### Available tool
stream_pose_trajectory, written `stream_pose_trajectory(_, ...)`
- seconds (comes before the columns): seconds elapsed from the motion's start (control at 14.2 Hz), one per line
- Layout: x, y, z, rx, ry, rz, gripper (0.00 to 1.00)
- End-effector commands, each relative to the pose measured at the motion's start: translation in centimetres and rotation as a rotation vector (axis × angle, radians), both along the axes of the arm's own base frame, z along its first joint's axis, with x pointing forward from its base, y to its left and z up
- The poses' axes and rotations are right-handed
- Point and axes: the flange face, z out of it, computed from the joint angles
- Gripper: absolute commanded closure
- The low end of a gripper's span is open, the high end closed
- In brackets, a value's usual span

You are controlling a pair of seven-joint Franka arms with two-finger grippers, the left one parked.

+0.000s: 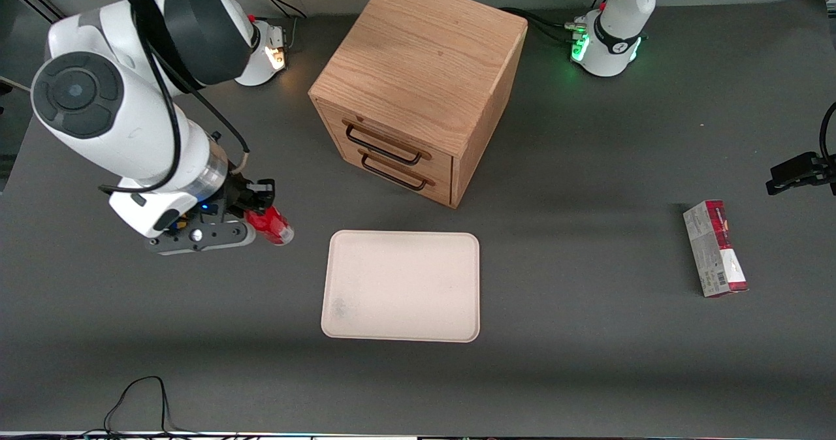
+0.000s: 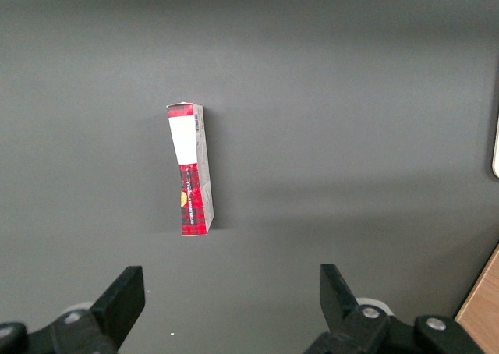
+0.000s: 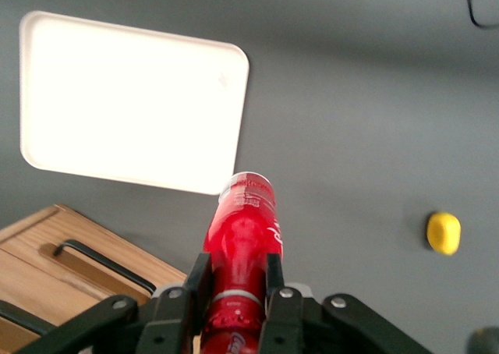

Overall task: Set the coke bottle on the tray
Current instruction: 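Lift the red bottle and carry it toward the white tray, then lower the bottle onto the tray's edge and open the right gripper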

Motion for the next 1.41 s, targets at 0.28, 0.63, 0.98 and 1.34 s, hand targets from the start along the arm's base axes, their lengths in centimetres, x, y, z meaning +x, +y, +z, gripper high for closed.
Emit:
stream_pose_trajectory(0.28,2.6,3.2,-1.9,0.088,-0.085,0.046,1.00)
stream_pose_trajectory(0.63,6.6,2.5,-9.6,0.085,-0.082,0.017,1.00)
stream_pose_trajectory(0.98,8.5,3.2,-17.3,0.073,-0.059,0.014,1.00)
stream_pose_trajectory(1.34,9.4,3.6,-22.1,0.070,-0.050,0.015,1.00)
